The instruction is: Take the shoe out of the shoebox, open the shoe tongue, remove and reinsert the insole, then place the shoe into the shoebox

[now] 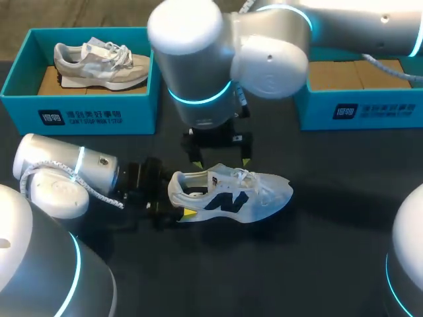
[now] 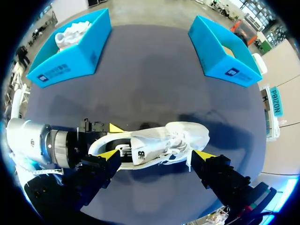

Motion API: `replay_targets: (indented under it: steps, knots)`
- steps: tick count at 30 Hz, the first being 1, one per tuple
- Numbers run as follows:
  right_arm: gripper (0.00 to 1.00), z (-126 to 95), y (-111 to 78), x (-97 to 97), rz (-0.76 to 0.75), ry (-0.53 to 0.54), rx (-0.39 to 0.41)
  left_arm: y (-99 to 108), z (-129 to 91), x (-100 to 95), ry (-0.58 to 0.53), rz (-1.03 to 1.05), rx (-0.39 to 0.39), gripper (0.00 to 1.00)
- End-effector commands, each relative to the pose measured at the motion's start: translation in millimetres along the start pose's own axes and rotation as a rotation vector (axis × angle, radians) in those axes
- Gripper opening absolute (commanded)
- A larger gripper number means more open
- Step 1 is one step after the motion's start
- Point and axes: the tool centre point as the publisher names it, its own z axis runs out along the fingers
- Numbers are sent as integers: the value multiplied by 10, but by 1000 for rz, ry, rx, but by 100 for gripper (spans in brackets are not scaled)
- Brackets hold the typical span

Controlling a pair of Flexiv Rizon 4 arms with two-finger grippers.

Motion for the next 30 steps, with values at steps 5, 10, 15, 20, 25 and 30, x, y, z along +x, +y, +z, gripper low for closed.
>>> replay_targets:
  steps: [5,10,15,20,25,30]
  knots:
    - [100,145,-74,157,20,-138,26,41,13,-12,2,-1,-5,0]
    - [100,251,-148,213,20,-164,74,41,13,-12,2,-1,-5,0]
    - [100,430,-208,259,27,-184,110,41,13,-12,2,-1,-5,0]
    - [100,521,-239,304,11,-241,134,41,13,-12,2,-1,-5,0]
    - [100,647,-276,267,55,-282,131,41,13,-12,2,-1,-5,0]
    - [100,696,-298,190,63,-311,139,41,13,-12,2,-1,-5,0]
